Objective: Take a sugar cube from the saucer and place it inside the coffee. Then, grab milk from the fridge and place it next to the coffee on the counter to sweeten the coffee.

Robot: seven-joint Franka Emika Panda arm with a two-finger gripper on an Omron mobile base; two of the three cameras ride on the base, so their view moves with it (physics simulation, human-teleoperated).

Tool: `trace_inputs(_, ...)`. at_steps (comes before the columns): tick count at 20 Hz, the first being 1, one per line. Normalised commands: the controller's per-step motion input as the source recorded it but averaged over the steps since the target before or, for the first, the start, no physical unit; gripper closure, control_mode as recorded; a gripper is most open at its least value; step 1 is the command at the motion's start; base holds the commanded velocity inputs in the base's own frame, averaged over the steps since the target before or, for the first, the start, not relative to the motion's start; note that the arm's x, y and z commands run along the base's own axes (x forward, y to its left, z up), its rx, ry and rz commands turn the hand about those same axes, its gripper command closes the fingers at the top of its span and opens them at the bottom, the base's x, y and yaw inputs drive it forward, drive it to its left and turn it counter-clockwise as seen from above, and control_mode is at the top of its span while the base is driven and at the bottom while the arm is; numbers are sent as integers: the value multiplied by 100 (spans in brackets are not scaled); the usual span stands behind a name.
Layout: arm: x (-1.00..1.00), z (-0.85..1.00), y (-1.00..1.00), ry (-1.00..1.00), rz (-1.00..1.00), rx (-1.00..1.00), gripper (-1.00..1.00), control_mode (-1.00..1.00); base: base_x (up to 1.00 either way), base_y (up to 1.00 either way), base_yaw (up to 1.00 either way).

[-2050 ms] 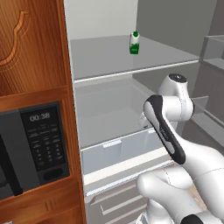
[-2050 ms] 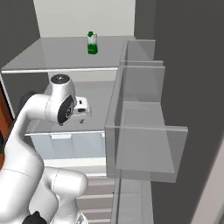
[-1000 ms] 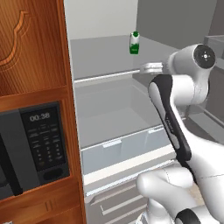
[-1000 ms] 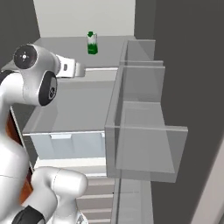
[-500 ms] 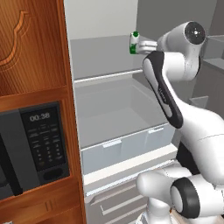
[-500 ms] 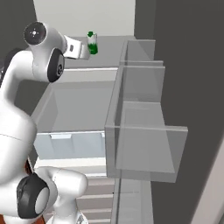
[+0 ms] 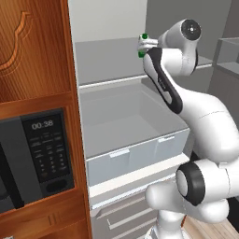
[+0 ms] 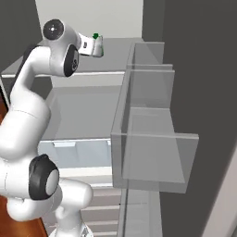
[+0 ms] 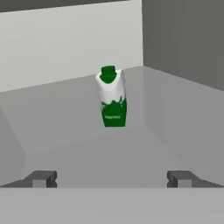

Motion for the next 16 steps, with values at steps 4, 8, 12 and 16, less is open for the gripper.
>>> trace_inputs(4, 61, 0, 0, 0, 0, -1, -100, -100, 0, 0, 0)
trace_inputs(8, 55, 0, 0, 0, 0, -1, -100, -100, 0, 0, 0)
trace_inputs(12, 58, -4, -1, 0, 0, -1, -100, -100, 0, 0, 0)
trace_inputs(16, 52, -5, -4, 0, 0, -1, -100, -100, 0, 0, 0)
